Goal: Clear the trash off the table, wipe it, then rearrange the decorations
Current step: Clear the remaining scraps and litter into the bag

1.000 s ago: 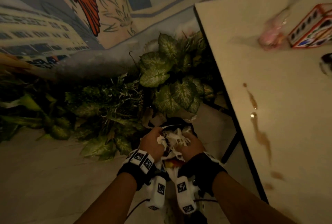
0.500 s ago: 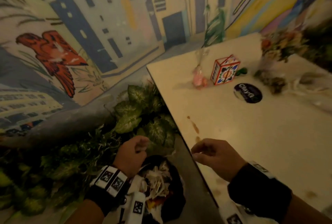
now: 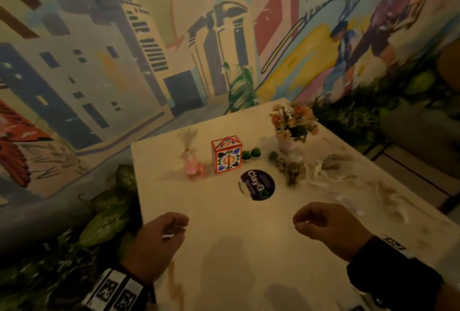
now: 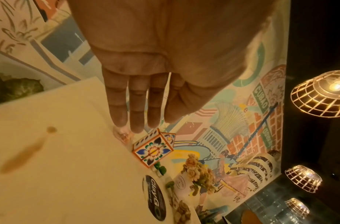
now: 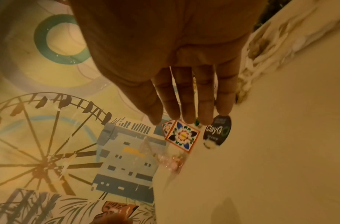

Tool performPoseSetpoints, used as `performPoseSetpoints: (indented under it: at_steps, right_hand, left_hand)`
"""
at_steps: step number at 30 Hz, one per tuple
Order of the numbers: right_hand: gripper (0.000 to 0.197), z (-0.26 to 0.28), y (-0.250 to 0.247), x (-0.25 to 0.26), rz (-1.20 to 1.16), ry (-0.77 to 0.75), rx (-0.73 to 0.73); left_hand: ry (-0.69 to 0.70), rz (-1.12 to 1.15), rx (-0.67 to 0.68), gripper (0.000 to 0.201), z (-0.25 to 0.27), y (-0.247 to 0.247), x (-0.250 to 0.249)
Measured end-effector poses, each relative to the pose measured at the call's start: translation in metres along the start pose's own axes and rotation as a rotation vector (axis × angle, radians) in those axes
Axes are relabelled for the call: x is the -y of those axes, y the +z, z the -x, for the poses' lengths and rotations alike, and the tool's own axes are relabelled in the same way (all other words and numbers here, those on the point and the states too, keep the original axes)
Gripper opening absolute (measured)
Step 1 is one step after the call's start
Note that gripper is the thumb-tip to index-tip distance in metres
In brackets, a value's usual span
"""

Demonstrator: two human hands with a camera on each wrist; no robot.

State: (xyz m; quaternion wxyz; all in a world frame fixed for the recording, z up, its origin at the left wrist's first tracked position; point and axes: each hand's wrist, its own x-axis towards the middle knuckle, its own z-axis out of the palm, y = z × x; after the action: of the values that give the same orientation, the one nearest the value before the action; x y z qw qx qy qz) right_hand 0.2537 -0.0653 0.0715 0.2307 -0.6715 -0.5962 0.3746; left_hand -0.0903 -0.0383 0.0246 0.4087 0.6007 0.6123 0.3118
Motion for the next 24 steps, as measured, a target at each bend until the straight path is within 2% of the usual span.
performPoseSetpoints:
  at_steps: [4, 8, 12, 13, 17, 22, 24]
  right_hand:
    - [0.006, -0.009, -0.043, -0.030, 0.111, 0.000, -0.022]
    - [0.013, -0.019, -0.072, -0.053, 0.166, 0.071, -0.037]
    - [0.008, -0.026, -0.096, -0.067, 0.199, 0.133, -0.106]
    - [0.011, -0.029, -0.103, -0.070, 0.208, 0.144, -0.111]
    - [0.018, -0.052, -0.127, -0.077, 0.262, 0.178, -0.104]
    - [0.020, -0.109, -0.151, -0.097, 0.311, 0.192, -0.029]
    - [0.027, -0.138, -0.159, -0.110, 0.339, 0.197, 0.001]
  left_hand:
    - [0.053, -0.068, 0.050, 0.050, -0.001, 0.042, -0.019]
    - [0.089, -0.116, 0.112, 0.054, 0.001, 0.067, -0.029]
    - [0.146, -0.184, 0.191, 0.042, -0.012, 0.080, -0.035]
    - [0.146, -0.190, 0.208, 0.036, -0.016, 0.083, -0.037]
    - [0.110, -0.203, 0.232, 0.033, -0.037, 0.100, -0.055]
    - [0.093, -0.246, 0.202, 0.026, -0.074, 0.143, -0.084]
    - [0.069, -0.265, 0.180, 0.024, -0.091, 0.168, -0.094]
